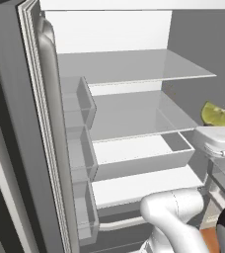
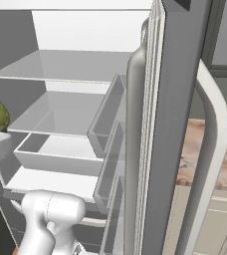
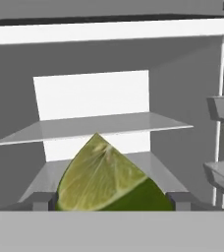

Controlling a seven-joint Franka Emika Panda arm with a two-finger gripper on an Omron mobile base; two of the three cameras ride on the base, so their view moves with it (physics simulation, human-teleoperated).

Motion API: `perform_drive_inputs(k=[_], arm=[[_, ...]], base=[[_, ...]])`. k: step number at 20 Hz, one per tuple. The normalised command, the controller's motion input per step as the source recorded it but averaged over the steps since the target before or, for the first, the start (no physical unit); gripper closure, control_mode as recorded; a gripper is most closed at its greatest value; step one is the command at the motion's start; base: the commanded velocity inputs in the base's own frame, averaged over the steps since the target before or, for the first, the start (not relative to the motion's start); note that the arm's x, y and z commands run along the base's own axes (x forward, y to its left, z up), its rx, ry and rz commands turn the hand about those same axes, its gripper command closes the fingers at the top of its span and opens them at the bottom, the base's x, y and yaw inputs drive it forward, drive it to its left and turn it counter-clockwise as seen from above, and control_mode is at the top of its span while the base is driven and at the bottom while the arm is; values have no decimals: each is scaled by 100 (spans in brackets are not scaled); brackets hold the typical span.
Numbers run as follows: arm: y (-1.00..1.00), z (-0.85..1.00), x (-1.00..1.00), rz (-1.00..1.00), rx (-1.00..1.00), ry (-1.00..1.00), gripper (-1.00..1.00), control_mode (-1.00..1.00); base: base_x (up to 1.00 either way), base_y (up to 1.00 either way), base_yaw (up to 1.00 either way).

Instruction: There is a bowl on the dining counter. Grab a lemon wedge from the fridge and place it in the bowl. Then get the liquor bottle and glass cup from the cabinet and place them next to the bowl.

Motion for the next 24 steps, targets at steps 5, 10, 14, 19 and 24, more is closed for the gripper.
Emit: perform_drive_inputs(k=[5,10,14,19,24], arm=[[-4,-4,-14,0,0,0,100,100],[0,0,0,0,0,0,100,100],[0,0,0,0,0,0,100,100],[0,0,0,0,0,0,100,100],[0,0,0,0,0,0,100,100]], base=[[-58,-3,0],[-68,23,-7],[-57,49,-19],[-45,68,-30],[-80,54,-40]])
